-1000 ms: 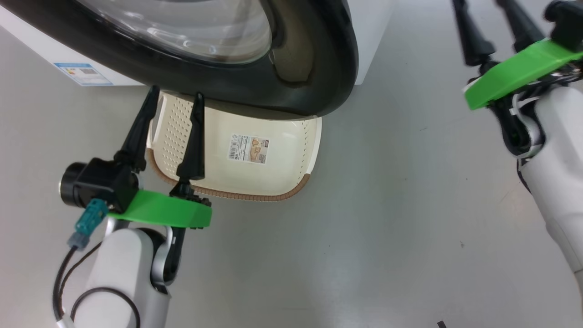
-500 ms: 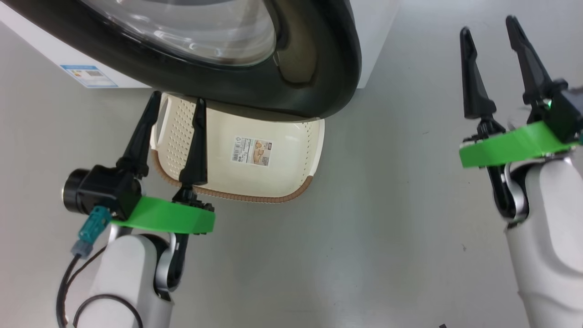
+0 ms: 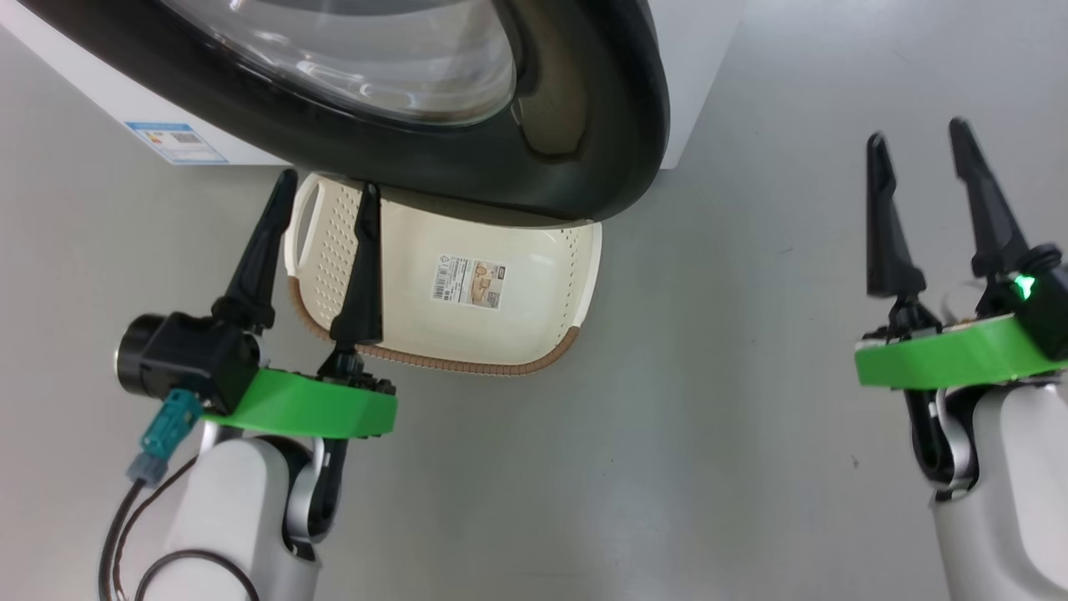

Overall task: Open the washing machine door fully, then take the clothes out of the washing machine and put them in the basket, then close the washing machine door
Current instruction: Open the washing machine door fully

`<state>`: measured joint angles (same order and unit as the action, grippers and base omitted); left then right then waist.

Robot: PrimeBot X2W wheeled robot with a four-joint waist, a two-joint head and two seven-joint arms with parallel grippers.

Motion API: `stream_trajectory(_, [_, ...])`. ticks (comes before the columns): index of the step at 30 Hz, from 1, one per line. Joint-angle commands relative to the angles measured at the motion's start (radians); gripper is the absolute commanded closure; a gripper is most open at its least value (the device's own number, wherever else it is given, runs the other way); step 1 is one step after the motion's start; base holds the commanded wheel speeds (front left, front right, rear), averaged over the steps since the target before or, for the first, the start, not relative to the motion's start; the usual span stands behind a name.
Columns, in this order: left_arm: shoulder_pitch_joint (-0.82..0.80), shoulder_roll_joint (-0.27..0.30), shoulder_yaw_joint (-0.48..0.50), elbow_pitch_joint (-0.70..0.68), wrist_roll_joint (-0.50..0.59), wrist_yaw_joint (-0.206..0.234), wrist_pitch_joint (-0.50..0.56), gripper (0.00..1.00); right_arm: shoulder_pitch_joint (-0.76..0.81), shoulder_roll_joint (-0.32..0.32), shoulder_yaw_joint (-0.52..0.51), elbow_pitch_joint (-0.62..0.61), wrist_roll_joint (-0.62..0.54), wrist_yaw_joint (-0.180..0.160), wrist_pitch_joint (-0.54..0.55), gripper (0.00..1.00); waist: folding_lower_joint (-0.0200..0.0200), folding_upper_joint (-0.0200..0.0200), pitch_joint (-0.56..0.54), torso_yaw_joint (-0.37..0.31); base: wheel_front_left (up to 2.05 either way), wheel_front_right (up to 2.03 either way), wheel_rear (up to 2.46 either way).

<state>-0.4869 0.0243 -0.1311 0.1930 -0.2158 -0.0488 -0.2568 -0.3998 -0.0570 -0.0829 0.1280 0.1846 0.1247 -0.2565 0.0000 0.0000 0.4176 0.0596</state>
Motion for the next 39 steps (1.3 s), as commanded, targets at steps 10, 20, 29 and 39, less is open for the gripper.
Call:
stream_trajectory(10, [0.033,0.026,0.018,-0.04,-0.01,0.008,-0.005,0.0,0.101,0.007,0.057,-0.073,-0.013,0.006,-0.005,0.0,0.0,0.0,-0.01,0.003,0.0,0.0,0.0])
stream_trajectory(20, [0.037,0.026,0.022,-0.039,-0.004,0.01,-0.005,0.0,0.105,0.007,0.045,-0.078,-0.01,0.006,-0.005,0.0,0.0,0.0,-0.009,0.003,0.0,0.0,0.0])
stream_trajectory(29, [0.035,0.026,0.023,-0.035,0.0,0.009,-0.005,0.0,0.101,0.007,0.053,-0.075,-0.006,0.006,-0.005,0.0,0.0,0.0,-0.006,0.005,0.0,0.0,0.0])
stream_trajectory(39, [0.033,0.026,0.025,-0.04,0.002,0.01,-0.005,0.0,0.076,0.007,0.072,-0.07,0.055,0.006,-0.005,1.0,0.0,0.0,0.004,0.011,0.0,0.0,0.0])
